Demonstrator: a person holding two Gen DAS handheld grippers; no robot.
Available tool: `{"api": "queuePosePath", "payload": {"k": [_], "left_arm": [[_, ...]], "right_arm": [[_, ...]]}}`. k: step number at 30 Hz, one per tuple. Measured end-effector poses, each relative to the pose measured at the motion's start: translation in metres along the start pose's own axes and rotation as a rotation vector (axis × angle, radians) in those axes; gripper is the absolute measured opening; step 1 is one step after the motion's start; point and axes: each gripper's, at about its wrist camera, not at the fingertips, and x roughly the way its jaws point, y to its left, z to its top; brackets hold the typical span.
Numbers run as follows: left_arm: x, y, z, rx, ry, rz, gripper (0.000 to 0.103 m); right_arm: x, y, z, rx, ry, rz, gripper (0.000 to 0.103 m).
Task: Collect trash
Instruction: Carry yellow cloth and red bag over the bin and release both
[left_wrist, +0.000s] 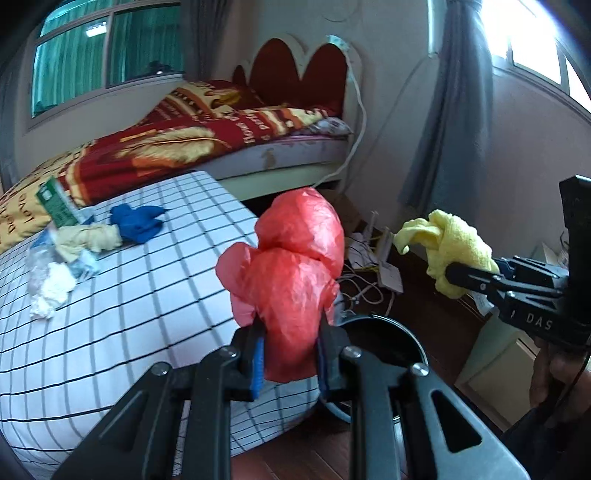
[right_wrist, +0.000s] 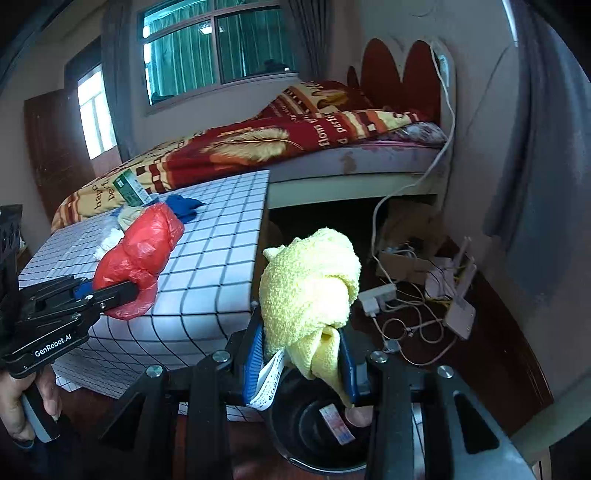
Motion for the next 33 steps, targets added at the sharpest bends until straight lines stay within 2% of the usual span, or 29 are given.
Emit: {"api": "queuePosePath", "payload": {"k": [8,15,20,30,31,32,33], "left_arm": [[0.024,-0.04,-0.005,0.055,0.048,-0.065,0.023],[0.049,-0.066,-0.024,0.09,0.125,-0.124,0.023],[0.074,-0.077,-0.044,0.094,0.214,-0.166,0.023],[0.135,-0.078,-0.072,0.082,0.376,-0.239,0.024],[0.14,-0.078,-0.074,0.084,0.382,-0.246,0.028],[0.145,-0.078,-0.076,0.081,0.383,-0.234,0.044],[0.147,-0.076,-0.077,0.07,0.377,-0.215,0.058]], "right_arm": [[-0.007,-0.032,-0.022,0.025,0.023,-0.027,0.038],[0.0,-0.056,-0.052,0.018,0.093,-0.044,0.038],[0.023,-0.07,-0.078,0.013,0.176,-0.03,0.038],[0.087,-0.071,-0.117,-0.061,0.351,0.012,0.038],[0.093,-0.071,-0.118,-0.065,0.361,0.018,0.04],[0.101,-0.071,-0.12,-0.077,0.369,0.019,0.049],[0.109,-0.072,-0.124,-0.09,0.38,-0.008,0.071]]}}
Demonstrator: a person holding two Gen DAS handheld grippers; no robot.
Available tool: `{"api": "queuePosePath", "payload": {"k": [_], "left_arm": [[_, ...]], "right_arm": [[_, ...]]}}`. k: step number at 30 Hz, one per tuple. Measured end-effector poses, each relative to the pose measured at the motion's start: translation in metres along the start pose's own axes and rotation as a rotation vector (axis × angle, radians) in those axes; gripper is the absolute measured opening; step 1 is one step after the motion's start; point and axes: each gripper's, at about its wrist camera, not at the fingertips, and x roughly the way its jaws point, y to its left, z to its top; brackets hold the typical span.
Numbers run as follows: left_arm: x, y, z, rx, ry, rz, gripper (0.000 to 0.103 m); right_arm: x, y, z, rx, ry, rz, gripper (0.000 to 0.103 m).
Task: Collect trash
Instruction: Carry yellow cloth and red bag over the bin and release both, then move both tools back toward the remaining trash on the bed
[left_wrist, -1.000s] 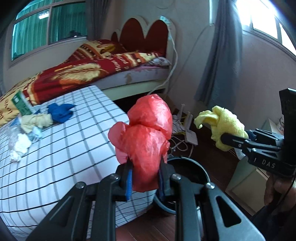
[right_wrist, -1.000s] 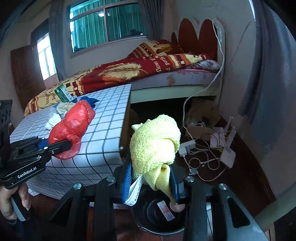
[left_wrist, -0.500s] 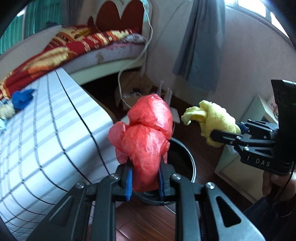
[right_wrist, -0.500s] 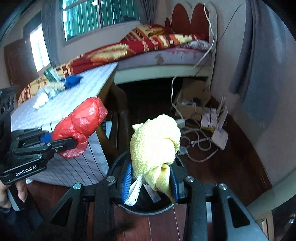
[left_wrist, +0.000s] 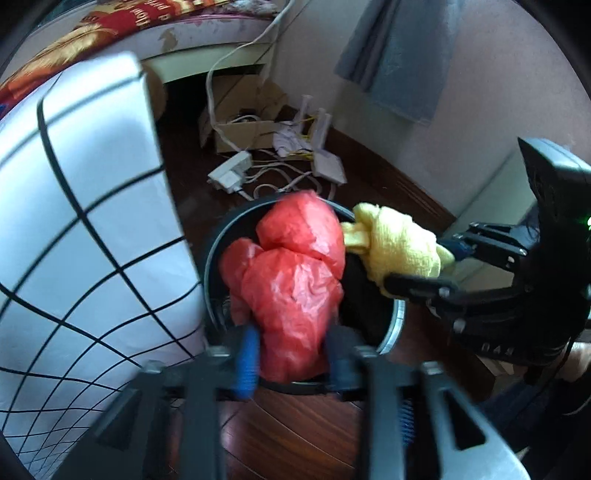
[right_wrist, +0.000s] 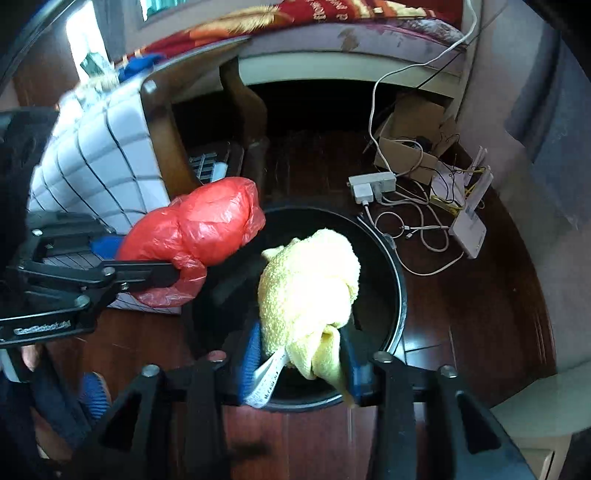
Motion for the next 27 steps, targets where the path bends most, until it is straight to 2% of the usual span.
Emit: {"api": "queuePosePath", "payload": {"k": [1,2,4,5,6,14,27], "left_arm": [[0.0,0.004,-0.001,-0.019,-0.015,0.008,0.082],[-0.003,0.009,-0.003,-0.041,-0.039,0.02,0.092],[-0.006,0.013,-0.007,-0.058,-0.053,0.057,0.1],[-0.007,0.014,-0.011,-0.058,-0.049,0.079,0.102],[-0.008,0.014,-0.015,-0.057,-0.05,0.097,0.102],[-0.028,0.016,-0.024,-0.065,-0.105,0.184,0.102],[-0.08,0.009,-0.023,-0.072,-0.196,0.239,0.102]], "right_arm": [[0.007,-0.003,-0.001,0.005,0.012,-0.033,0.079],[0.012,-0.008,-0.003,0.024,0.017,-0.05,0.081],[0.016,-0.017,-0.005,0.056,0.038,-0.056,0.083],[0.017,-0.021,-0.005,0.073,0.044,-0.064,0.092],[0.016,-0.024,-0.005,0.088,0.039,-0.068,0.103],[-0.003,-0.025,0.001,0.125,-0.019,-0.106,0.103],[-0.064,0.004,0.014,0.107,-0.155,-0.083,0.103]]}}
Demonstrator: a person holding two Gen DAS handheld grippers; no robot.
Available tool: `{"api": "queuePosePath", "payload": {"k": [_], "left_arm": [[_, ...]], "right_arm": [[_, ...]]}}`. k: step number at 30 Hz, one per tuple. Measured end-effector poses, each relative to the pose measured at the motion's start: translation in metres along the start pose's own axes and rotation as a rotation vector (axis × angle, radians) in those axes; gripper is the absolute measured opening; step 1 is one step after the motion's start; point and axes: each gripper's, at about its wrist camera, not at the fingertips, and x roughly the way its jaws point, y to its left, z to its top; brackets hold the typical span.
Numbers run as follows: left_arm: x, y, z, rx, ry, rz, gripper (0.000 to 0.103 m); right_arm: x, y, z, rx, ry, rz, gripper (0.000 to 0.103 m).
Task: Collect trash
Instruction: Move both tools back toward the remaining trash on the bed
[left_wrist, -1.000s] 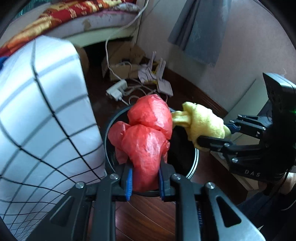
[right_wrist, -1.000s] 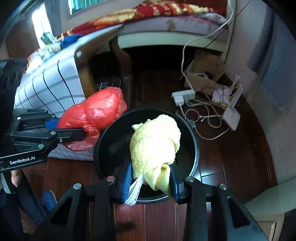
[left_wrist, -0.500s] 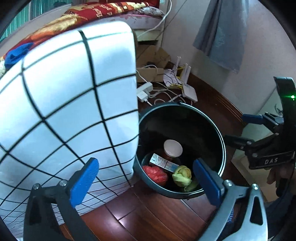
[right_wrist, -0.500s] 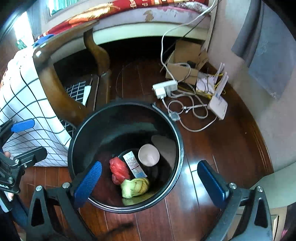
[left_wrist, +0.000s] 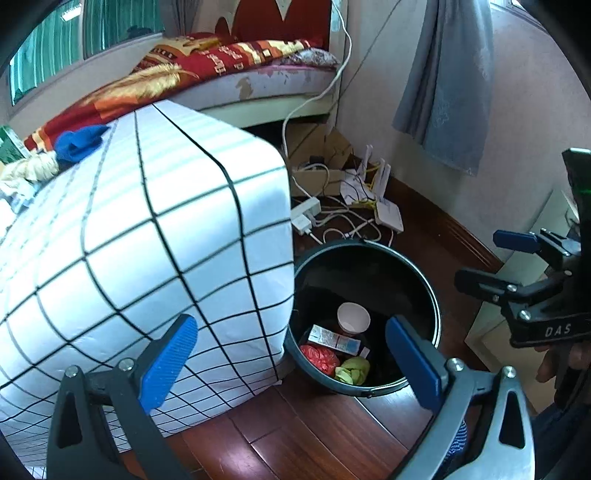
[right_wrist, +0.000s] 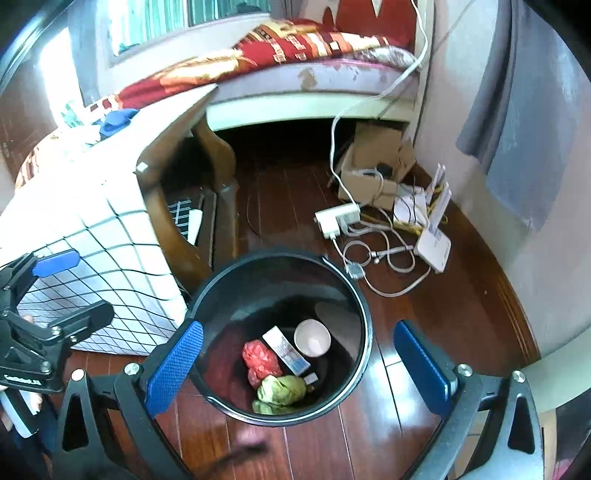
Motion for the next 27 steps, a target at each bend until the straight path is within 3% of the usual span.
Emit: {"api": "queuePosePath", "payload": {"k": [12,27], "left_arm": [[-0.048,0.025,0.013,-0.042,-0.098,0.059,0.102],[-0.096,0.106,0.006,-0.163,-0.167,0.18,0.102]], "right_arm": [[-0.055,0.042,0.034,-0.071,-0.145,0.037,0.103],[-0.062,0.126,0.072,-0.183,-0.229,0.156,0.103]]}}
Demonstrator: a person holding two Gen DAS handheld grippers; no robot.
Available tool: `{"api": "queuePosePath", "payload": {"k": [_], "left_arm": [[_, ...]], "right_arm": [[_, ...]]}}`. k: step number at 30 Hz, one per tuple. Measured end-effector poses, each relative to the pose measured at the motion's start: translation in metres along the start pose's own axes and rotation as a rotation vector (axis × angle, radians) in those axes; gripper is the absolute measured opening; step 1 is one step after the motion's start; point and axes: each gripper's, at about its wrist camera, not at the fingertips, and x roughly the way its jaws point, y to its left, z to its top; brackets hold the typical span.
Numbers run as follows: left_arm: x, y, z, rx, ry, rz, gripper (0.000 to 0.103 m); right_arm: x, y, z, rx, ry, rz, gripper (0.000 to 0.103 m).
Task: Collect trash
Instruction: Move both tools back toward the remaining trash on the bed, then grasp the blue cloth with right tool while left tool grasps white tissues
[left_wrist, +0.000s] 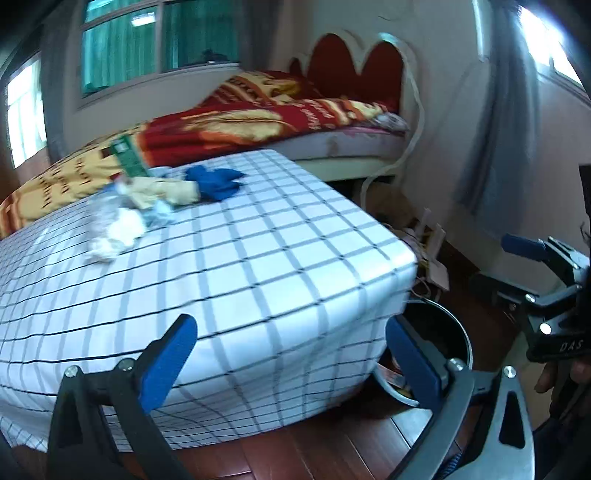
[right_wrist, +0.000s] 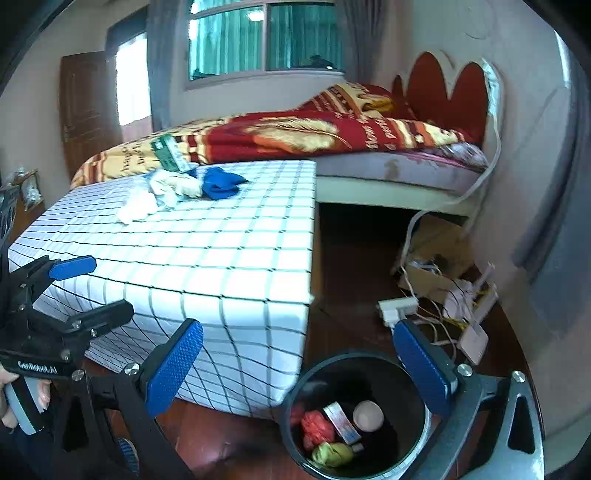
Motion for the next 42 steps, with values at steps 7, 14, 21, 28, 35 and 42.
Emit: {"api": "queuePosePath", "payload": {"k": [7,14,21,28,35,42], "left_arm": [[-0.005,0.071,0.001,-0.088,-0.011,0.091,0.096],[0.01,0.139,0.016,-0.146,-0.008,0.169,0.085],[0.058,0.177,0.038,-0.173,0.032,0.166,0.078],[0.099,0.197,0.051,-0.214,0.075,0.139,0.075],[0.114,0.2,0.06,-0.219,0.092,0.126,0.069],[0.121,0.203,0.063,-0.202,0.118,0.074,0.029]], "right_arm": [[0.028,0.04,0.023,-0.047,0.012,0.048,0.103],[0.057,0.068,0.062,-0.073,0.007,0.071,0.103],[0.111,0.092,0.106,-0.109,0.044,0.121,0.103],[0.188,0.103,0.138,-0.101,0.124,0.146,0.103],[0.238,0.122,0.16,-0.123,0.171,0.211,0.092],[0.253,0.15,0.17,-0.173,0.147,0.25,0.088]]}}
